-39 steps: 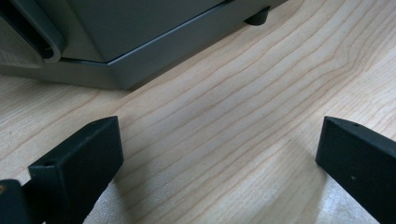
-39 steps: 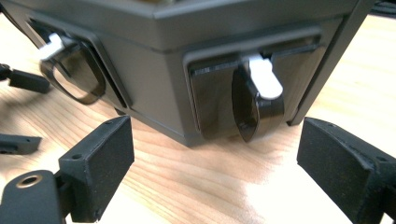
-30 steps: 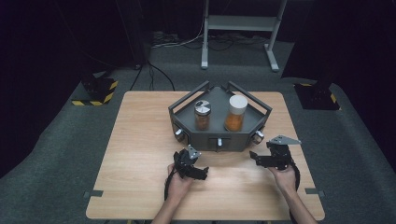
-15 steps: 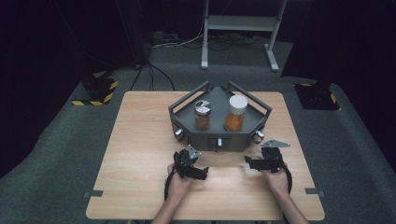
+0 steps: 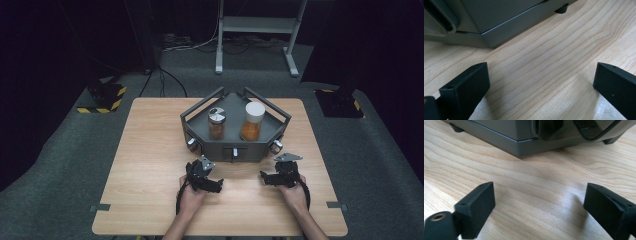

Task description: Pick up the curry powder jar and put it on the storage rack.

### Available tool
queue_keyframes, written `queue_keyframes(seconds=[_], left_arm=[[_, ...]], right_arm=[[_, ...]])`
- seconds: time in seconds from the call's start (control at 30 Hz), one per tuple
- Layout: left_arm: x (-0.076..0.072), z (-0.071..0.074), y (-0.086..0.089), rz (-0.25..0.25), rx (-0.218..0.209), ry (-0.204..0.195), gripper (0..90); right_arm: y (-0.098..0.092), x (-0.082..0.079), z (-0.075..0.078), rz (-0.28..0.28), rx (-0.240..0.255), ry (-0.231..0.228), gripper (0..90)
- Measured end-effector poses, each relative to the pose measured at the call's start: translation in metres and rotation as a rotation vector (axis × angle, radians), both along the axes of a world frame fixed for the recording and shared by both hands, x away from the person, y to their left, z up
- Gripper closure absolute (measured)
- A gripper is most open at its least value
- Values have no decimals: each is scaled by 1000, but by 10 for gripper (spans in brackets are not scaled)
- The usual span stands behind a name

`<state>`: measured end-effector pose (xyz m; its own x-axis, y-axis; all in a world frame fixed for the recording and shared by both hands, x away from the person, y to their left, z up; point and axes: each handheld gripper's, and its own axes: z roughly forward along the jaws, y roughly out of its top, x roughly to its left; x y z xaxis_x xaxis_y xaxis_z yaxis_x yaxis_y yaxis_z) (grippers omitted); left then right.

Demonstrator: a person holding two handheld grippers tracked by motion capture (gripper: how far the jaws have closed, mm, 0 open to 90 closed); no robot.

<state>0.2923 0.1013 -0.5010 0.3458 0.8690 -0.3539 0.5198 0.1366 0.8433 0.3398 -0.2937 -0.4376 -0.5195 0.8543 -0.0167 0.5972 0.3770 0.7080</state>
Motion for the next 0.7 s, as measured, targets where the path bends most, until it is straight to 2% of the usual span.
queue_keyframes(seconds=[0.3,0.7], left_arm=[[0,0,0,0,0,0,7],[0,0,0,1,0,-2,7]], right_arm=[[-3,-4,-5,7,12,-24,91],[-4,-4,-6,9,14,-26,89]])
